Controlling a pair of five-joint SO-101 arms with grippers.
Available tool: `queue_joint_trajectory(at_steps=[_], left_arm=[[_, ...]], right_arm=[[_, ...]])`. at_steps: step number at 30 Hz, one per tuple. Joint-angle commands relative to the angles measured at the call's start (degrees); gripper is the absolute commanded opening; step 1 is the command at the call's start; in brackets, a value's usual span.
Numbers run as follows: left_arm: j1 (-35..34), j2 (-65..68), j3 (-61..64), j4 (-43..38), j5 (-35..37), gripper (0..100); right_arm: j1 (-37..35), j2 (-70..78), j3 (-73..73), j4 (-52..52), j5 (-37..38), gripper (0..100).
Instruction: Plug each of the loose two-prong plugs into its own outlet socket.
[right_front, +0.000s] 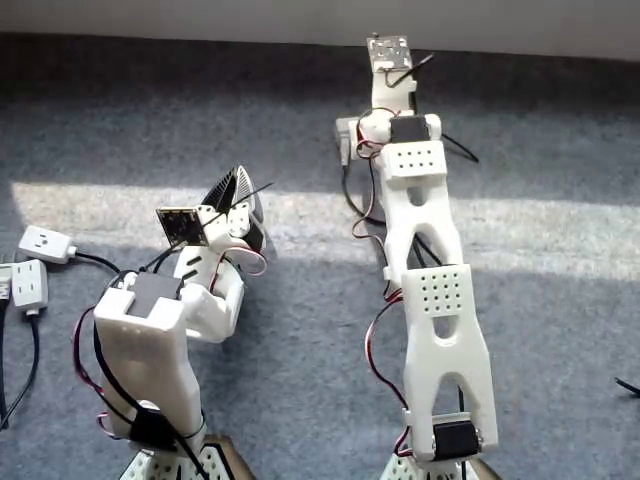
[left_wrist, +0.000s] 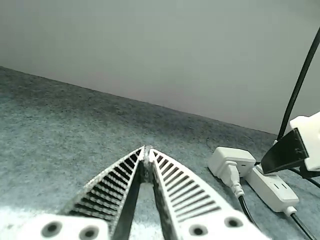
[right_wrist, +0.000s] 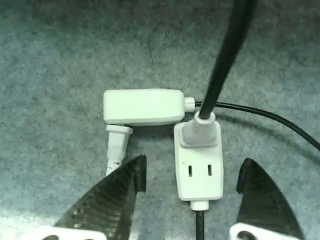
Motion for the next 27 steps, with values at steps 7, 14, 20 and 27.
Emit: queue_joint_trajectory(at_steps=[7, 14, 20, 27], left_arm=[[1.1, -0.75, -0.04, -1.14, 0.09, 1], [1.01, -1.19, -0.04, -1.23, 0.09, 1], [1.1, -1.1, -0.13, -1.05, 0.09, 1], [1.98, -0.75, -0.4, -1.05, 0.09, 1]], right_arm=[[9.01, -8.48, -15.69, 18.24, -0.09, 27.6], [23.25, -11.03, -21.14, 27.65, 8.44, 27.6], [40.48, -10.95, -21.05, 27.74, 18.11, 27.6], [57.36, -10.95, -14.64, 27.56, 27.25, 27.6]])
